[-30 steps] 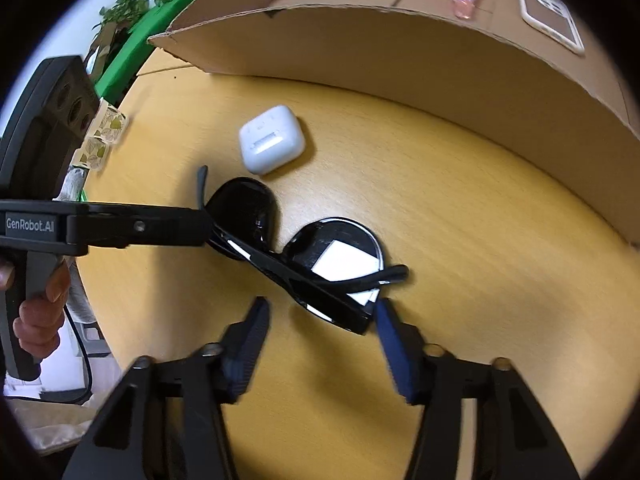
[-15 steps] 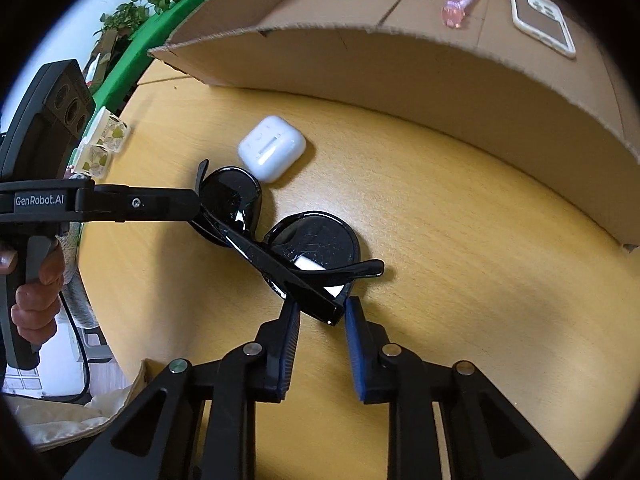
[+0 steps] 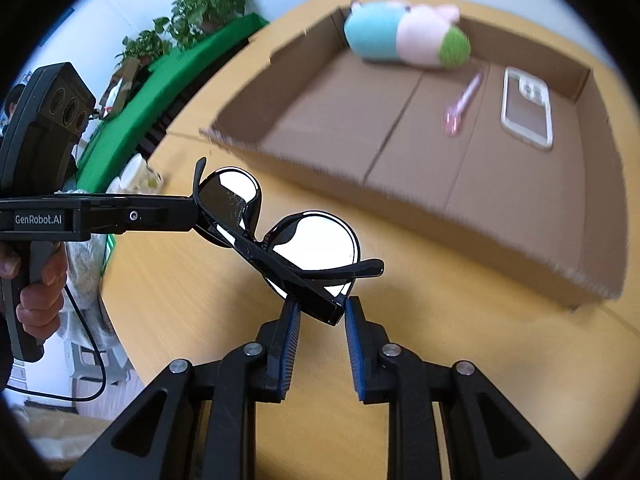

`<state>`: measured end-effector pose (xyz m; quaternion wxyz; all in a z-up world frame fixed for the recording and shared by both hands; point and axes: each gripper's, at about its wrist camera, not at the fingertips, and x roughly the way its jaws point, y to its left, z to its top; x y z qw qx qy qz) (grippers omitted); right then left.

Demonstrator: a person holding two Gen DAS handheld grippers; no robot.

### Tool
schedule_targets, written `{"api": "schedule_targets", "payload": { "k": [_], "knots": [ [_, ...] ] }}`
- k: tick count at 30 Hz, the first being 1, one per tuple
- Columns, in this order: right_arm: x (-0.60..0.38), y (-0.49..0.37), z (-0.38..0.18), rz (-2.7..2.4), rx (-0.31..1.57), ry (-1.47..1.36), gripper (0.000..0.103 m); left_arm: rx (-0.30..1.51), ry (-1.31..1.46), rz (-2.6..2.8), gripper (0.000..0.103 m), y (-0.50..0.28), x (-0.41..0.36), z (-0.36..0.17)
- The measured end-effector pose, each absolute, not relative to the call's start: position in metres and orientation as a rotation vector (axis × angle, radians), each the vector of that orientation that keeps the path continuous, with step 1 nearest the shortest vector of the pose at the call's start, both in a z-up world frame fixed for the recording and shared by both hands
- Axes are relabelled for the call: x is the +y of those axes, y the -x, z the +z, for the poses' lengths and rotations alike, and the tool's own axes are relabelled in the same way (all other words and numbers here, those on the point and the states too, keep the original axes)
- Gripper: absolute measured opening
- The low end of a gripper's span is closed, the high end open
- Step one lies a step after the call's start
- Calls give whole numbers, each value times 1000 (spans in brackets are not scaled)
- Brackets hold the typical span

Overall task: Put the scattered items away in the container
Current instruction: 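Carry the sunglasses into the box and open the right gripper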

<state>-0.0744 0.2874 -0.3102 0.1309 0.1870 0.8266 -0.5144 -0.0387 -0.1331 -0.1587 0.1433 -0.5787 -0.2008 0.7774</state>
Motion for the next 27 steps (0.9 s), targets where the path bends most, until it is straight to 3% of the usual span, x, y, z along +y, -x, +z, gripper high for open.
{"api": "schedule_targets", "payload": {
  "k": [12, 27],
  "knots": [
    [223, 47, -333, -1379, 2382, -325, 22, -494, 1515, 2359, 45, 87, -154, -103],
    [149, 74, -368, -1306, 2417, -150, 22, -464, 1466, 2364, 45, 170, -185, -113]
  ]
}}
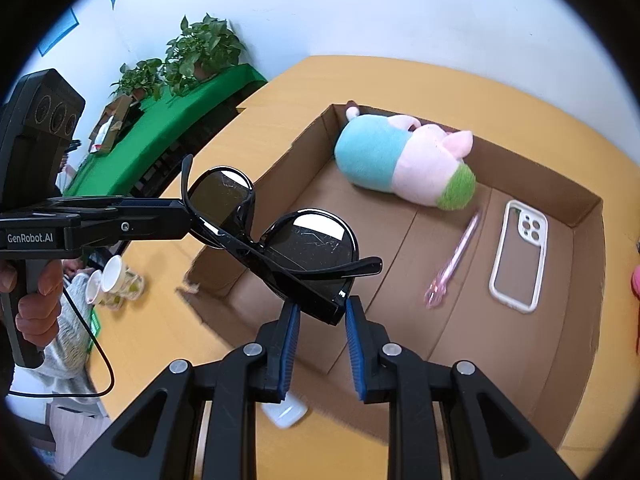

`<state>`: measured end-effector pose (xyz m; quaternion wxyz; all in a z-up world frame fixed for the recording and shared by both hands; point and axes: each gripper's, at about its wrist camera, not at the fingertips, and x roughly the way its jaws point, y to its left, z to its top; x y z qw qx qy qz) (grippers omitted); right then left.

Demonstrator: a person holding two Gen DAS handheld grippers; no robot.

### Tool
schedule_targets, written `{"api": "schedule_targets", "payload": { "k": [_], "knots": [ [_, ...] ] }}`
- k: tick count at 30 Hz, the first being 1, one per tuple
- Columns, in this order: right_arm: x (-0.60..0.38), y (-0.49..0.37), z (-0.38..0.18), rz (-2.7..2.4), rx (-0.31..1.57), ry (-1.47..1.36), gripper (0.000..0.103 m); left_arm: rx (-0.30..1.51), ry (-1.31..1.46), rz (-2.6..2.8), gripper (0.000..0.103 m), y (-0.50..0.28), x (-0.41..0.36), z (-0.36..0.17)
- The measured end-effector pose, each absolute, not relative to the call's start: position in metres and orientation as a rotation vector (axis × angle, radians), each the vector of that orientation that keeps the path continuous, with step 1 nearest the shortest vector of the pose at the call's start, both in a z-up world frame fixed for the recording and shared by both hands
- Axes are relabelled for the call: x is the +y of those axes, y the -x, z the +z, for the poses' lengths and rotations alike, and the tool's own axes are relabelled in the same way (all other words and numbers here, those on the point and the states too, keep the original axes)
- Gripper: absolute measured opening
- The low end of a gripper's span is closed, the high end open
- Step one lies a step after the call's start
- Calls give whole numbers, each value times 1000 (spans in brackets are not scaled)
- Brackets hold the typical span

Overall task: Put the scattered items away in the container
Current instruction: 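Carry the sunglasses into the box and open the right gripper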

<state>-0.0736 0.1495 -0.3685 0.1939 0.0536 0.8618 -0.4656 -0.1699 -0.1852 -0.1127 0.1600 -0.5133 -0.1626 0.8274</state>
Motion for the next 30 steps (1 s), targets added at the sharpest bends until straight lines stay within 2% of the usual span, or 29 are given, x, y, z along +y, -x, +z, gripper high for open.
{"api": "schedule_targets", "payload": {
  "k": [12, 30],
  "knots": [
    [86, 123, -389, -1225, 2479, -13, 22, -465, 1510, 2342, 45, 241, -193, -154],
    [34, 204, -382, -1325, 2510, -102, 22, -427, 1759, 2275, 44, 289, -178, -223]
  ]
}}
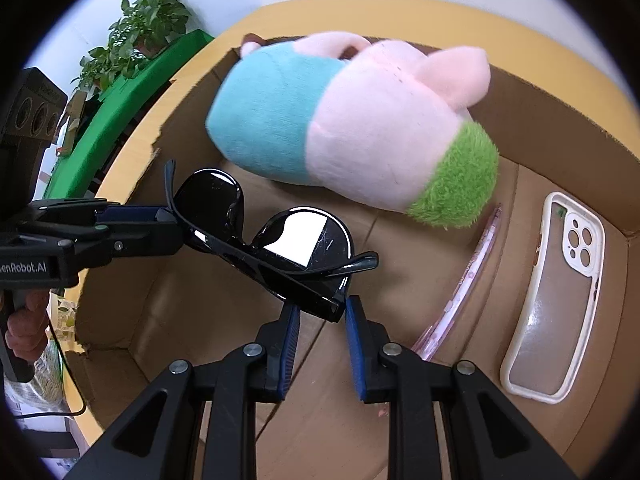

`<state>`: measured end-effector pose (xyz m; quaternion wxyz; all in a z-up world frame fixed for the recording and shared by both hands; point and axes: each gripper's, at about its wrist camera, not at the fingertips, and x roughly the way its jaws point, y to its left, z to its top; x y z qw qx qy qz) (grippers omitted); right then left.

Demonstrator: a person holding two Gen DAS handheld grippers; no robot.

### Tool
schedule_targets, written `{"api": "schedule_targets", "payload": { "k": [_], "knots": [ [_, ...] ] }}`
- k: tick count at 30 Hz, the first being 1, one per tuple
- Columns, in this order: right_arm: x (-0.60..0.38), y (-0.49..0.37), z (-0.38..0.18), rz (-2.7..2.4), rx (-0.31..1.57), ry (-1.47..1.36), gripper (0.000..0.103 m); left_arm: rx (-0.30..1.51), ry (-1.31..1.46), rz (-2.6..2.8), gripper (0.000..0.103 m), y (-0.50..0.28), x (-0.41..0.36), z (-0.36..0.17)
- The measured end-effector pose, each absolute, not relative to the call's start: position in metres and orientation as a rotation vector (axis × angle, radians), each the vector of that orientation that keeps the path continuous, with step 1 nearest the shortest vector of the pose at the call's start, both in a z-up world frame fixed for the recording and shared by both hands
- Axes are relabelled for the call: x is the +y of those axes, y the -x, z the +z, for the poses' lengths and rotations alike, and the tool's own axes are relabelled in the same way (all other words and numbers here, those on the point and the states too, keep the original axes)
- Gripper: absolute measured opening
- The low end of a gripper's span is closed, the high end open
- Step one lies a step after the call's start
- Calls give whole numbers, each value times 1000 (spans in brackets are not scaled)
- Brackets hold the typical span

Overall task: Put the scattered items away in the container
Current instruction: 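Carry the sunglasses into the box and open the right gripper, then withdraw the right gripper and move the left gripper to the earbud case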

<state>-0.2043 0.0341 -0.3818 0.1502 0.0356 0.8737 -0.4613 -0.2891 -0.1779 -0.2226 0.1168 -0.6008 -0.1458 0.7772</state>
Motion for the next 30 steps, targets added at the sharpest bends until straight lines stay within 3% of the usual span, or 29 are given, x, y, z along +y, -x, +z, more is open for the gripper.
{"api": "schedule_targets", "payload": {
  "k": [11, 17, 23, 27, 30],
  "knots": [
    [29, 226, -382, -1371, 2550, -119, 22, -389, 1860, 2282, 46, 292, -171, -230],
    [33, 199, -376, -1346, 2533, -64, 32, -414, 1829, 2347, 64, 282, -175, -208],
    [59, 137, -359, -1355, 2458, 20, 41, -475, 1701, 2495, 76, 241, -175, -153],
    [83, 97, -352, -1360, 2447, 141, 47, -366, 1667, 2683, 87, 205, -163, -111],
    [104, 72, -346, -1376, 2426, 193, 48, -318, 1618, 2782, 88, 181, -150, -83]
  ]
}}
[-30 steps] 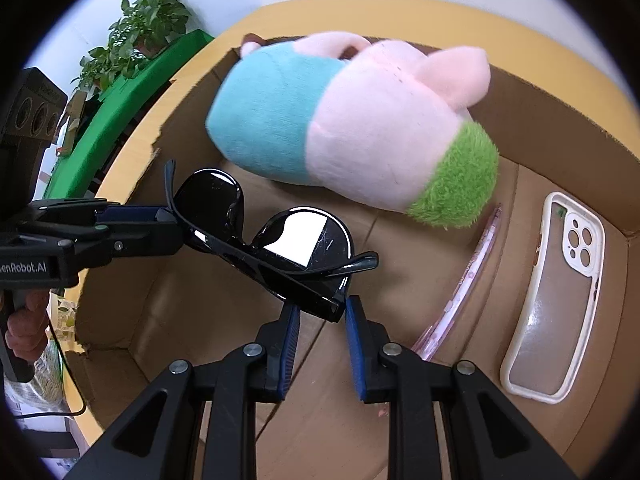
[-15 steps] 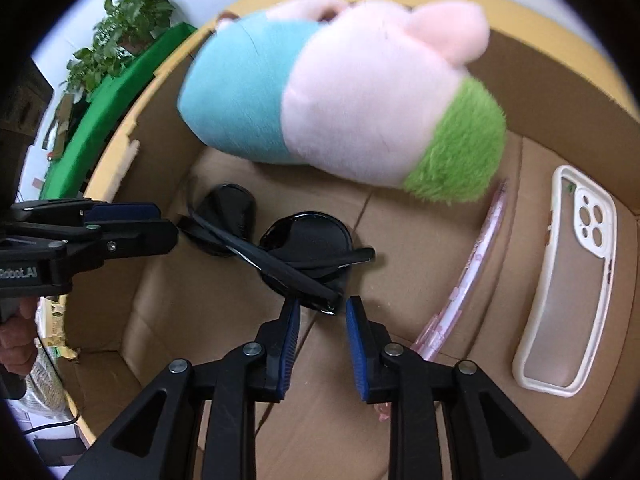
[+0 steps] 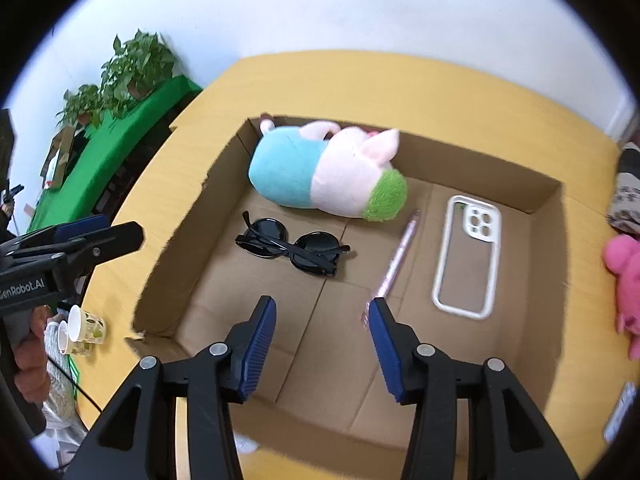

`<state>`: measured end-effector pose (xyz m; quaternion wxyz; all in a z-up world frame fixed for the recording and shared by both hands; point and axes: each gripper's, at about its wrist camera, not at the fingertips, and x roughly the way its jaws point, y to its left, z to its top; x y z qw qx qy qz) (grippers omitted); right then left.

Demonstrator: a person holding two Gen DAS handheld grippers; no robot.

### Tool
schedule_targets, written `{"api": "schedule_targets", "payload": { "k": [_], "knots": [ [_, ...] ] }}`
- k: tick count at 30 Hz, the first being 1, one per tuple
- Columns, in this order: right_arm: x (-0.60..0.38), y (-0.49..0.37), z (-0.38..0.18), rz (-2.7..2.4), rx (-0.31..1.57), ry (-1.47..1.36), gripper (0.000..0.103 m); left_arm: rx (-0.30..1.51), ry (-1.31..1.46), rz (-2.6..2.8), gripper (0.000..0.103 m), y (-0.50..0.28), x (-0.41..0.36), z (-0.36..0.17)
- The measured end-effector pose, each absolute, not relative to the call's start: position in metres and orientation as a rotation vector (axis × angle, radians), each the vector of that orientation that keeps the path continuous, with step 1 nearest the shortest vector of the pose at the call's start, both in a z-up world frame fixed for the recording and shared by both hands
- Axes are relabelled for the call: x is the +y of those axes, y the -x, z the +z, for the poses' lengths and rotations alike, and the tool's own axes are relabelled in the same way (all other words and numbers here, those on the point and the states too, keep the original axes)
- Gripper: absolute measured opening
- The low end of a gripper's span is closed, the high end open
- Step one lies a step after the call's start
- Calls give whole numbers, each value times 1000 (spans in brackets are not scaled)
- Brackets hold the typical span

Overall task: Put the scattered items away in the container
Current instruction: 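Withdraw the right gripper and move the left gripper to the earbud case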

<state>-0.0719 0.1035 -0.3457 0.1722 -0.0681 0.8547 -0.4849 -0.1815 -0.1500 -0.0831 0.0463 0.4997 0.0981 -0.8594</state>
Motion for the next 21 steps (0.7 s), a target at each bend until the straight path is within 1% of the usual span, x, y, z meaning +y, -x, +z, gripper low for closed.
{"api": "schedule_targets", "payload": {
  "k": [3, 10, 17, 21],
  "knots": [
    [118, 52, -345, -1388, 2424, 243, 50, 304, -1466, -2635, 92, 162, -147, -59],
    [146, 6, -318, -1324, 2412, 332, 50, 277, -1367, -2672, 92, 132, -119, -22],
    [169, -18, -298, -1301, 2391, 359, 50, 206, -1318, -2717, 92, 115, -90, -3],
    [178, -22, -290, -1302, 2403, 349, 50, 210, -1307, -2727, 92, 106, -81, 2]
  ]
}}
